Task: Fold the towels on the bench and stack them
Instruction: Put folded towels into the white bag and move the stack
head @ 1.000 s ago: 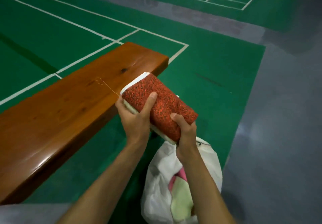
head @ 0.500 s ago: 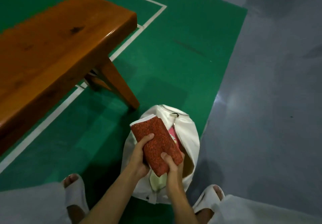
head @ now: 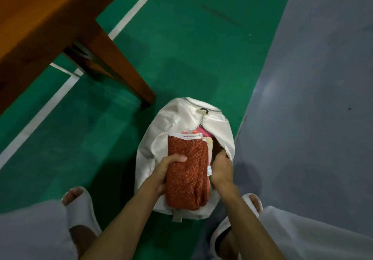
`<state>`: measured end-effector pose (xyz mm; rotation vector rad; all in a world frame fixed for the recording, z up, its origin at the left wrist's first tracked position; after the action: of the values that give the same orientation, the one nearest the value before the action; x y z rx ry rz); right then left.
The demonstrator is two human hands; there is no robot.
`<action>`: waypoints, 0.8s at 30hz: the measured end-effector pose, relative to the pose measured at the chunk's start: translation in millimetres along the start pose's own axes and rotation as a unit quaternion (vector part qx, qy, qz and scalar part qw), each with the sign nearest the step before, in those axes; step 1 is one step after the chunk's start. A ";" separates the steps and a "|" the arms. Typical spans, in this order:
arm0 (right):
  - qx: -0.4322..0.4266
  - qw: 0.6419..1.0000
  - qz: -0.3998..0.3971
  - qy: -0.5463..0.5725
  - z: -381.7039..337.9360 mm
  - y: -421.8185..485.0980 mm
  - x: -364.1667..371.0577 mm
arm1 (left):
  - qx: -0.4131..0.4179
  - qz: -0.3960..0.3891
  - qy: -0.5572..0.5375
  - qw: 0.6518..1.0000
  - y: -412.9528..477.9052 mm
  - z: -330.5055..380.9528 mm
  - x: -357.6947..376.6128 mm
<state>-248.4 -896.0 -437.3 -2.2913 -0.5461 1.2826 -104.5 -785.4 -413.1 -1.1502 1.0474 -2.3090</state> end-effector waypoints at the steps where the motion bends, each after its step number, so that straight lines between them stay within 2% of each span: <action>1: -0.086 0.993 -0.015 -0.084 -6.2 5.4 -0.8 | -0.005 0.003 0.009 1.000 1.5 -2.3 -3.2; 2: -0.172 0.963 -0.052 -0.201 -11.5 11.6 1.8 | -0.012 0.004 0.022 1.000 2.9 -4.0 -6.5; 4: -0.263 0.849 -0.135 -0.437 -17.8 21.6 4.8 | -0.020 0.001 0.051 0.999 6.6 -7.4 -12.4; 7: -0.275 0.628 -0.217 -0.695 -29.6 19.0 -10.9 | -0.027 -0.023 0.069 0.997 10.4 -8.5 -12.8; 8: -0.270 0.570 -0.244 -0.737 -34.2 15.2 -17.3 | -0.025 -0.032 0.065 0.997 11.1 -6.6 -9.7; 9: -0.265 0.533 -0.263 -0.759 -39.3 8.8 -25.3 | -0.021 -0.039 0.058 0.997 12.8 -3.8 -4.4; 13: -0.347 0.478 -0.305 -0.747 -44.2 -14.3 -52.5 | -0.015 -0.045 0.034 0.998 32.3 11.1 22.6; 14: -0.398 0.471 -0.284 -0.734 -41.5 -15.0 -57.5 | -0.021 -0.050 0.031 0.998 39.5 14.1 28.5; 15: -0.463 0.489 -0.233 -0.701 -41.9 -15.0 -64.0 | -0.026 -0.056 0.030 0.998 48.0 16.0 35.3; 16: -0.504 0.527 -0.190 -0.658 -31.7 -6.9 -67.9 | -0.036 -0.058 0.029 0.997 56.4 16.2 41.1; 17: -0.524 0.547 -0.185 -0.626 -23.0 -0.6 -72.6 | -0.046 -0.056 0.027 0.997 65.2 14.6 45.7; 20: -0.547 0.540 -0.204 -0.606 -3.9 13.1 -79.3 | -0.085 -0.028 0.020 0.996 91.0 -5.5 53.0; 22: -0.564 0.514 -0.190 -0.618 -12.0 7.5 -84.0 | -0.113 0.002 0.039 0.993 104.0 -25.3 53.4; 23: -0.571 0.520 -0.193 -0.605 -16.5 5.3 -85.0 | -0.122 0.007 0.035 0.992 109.0 -36.3 53.3; 24: -0.590 0.507 -0.212 -0.592 -13.9 5.8 -82.7 | -0.131 -0.001 0.038 0.991 108.6 -44.6 56.4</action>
<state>-276.0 -948.2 -377.5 -1.0247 -2.9509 2.4199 -175.4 -870.3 -482.1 -1.1646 1.4125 -2.2822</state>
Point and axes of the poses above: each hand's wrist, its own y-axis towards the middle knuckle, its own x-axis out of the palm, z = x × y, the point moved 2 cm from there along y, towards the middle knuckle
